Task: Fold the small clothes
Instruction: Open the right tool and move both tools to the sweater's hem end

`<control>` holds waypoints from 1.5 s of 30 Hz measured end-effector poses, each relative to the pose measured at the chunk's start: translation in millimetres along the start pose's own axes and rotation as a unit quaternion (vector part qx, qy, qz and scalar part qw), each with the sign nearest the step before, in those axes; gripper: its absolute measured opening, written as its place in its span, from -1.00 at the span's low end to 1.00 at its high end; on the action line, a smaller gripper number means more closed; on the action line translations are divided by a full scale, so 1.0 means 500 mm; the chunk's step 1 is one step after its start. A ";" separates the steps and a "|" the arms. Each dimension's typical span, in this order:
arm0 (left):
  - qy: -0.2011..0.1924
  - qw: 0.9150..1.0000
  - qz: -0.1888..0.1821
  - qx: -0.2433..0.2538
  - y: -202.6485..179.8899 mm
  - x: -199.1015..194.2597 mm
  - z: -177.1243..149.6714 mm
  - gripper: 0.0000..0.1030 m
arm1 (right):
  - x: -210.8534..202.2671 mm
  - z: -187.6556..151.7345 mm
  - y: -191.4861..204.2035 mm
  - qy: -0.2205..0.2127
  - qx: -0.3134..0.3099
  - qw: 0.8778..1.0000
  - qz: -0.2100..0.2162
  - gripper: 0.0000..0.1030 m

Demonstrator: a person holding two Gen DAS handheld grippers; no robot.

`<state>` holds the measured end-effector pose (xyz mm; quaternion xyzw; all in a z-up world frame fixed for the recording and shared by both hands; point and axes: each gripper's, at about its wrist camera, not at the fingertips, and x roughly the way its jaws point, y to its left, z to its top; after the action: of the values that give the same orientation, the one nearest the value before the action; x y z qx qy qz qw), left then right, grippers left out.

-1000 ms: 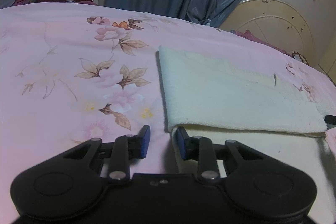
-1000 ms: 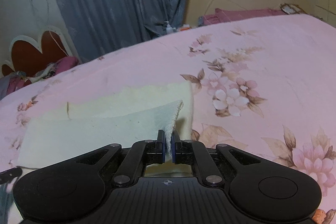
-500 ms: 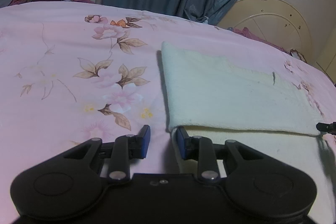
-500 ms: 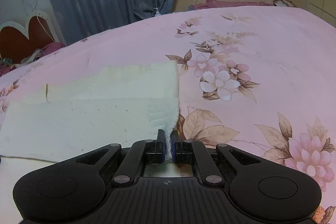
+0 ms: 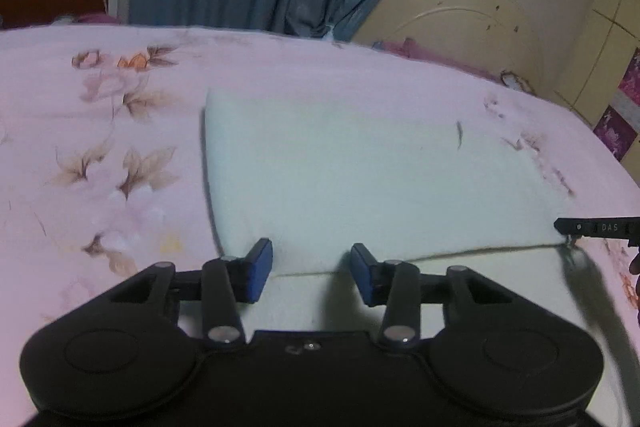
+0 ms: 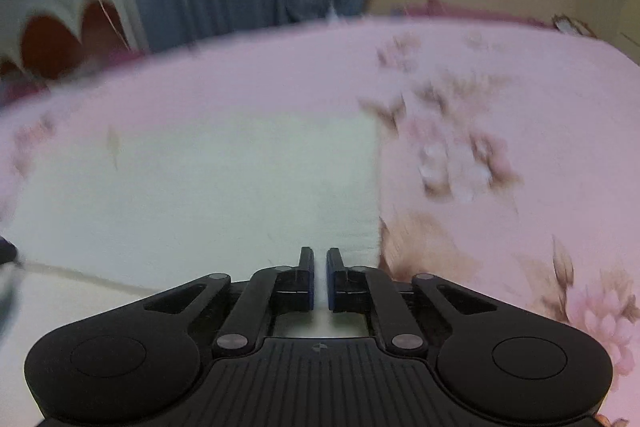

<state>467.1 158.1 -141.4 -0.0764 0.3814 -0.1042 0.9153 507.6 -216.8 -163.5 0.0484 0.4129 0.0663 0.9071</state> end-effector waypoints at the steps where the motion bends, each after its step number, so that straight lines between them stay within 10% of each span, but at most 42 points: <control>1: 0.000 1.000 -0.005 -0.003 0.003 -0.003 0.008 -0.17 | -0.003 0.006 0.000 0.005 -0.003 1.000 0.000 -0.95; 13: -0.020 1.000 0.013 0.003 0.083 0.159 0.164 -0.17 | 0.069 0.075 -0.022 -0.014 0.004 1.000 -0.022 -0.95; 21: -0.048 0.998 0.011 0.038 0.072 0.120 0.161 -0.06 | 0.043 0.077 -0.030 -0.045 0.009 0.998 -0.050 -0.94; 35: -0.026 0.999 0.021 0.041 0.075 0.148 0.160 0.13 | 0.122 0.092 0.321 -0.032 -0.062 0.991 0.117 -0.93; 45: -0.048 0.997 0.046 0.028 0.086 0.093 0.142 0.19 | 0.122 0.088 0.205 -0.030 -0.035 0.998 0.029 -0.93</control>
<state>555.3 192.3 -133.0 -0.0383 0.3369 -0.0685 0.9383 572.1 -107.1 -165.2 0.0306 0.3811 0.1060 0.9179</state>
